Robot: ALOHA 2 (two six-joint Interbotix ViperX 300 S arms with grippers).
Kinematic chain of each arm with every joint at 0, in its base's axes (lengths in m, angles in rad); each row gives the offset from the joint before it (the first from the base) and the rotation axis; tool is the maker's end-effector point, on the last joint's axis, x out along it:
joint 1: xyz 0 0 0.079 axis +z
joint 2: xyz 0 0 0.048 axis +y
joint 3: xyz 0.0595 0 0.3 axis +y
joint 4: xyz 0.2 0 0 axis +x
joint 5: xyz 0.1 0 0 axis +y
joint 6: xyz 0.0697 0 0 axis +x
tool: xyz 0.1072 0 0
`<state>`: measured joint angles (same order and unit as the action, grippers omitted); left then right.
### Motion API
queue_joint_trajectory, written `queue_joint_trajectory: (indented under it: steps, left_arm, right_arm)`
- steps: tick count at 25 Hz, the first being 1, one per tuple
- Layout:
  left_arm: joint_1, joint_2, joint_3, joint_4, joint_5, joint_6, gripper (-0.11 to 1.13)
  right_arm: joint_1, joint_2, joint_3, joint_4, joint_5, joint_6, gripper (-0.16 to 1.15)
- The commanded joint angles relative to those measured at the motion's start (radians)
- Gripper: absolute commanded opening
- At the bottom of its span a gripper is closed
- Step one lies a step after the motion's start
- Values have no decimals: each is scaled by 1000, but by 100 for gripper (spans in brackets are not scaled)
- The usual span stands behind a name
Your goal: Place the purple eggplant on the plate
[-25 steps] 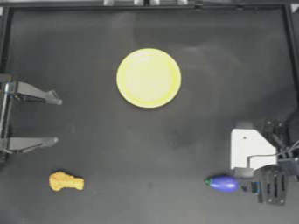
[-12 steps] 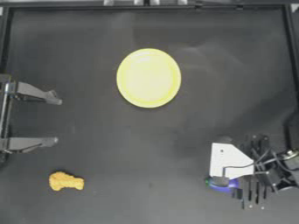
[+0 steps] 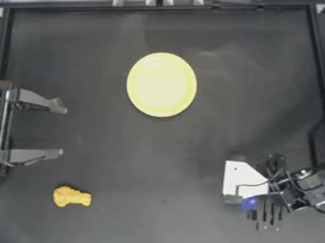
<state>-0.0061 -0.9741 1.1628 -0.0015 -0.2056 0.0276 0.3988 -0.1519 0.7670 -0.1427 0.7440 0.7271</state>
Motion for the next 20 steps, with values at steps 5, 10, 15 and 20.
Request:
queue_joint_trajectory:
  steps: [5, 10, 15, 20]
  left_arm:
    - [0, 9, -26, 0, -3, 0, 103]
    - [0, 14, -28, 0, -3, 0, 103]
    - [0, 21, -31, 0, -3, -2, 103]
    - [0, 34, -35, 0, -3, -2, 103]
  right_arm:
    - [6, 49, 0, 3, -25, 11, 98]
    - [6, 100, 0, 3, -54, 11, 95]
    - [6, 126, -21, -3, -48, 9, 70]
    - [9, 115, -44, -5, -14, -2, 24]
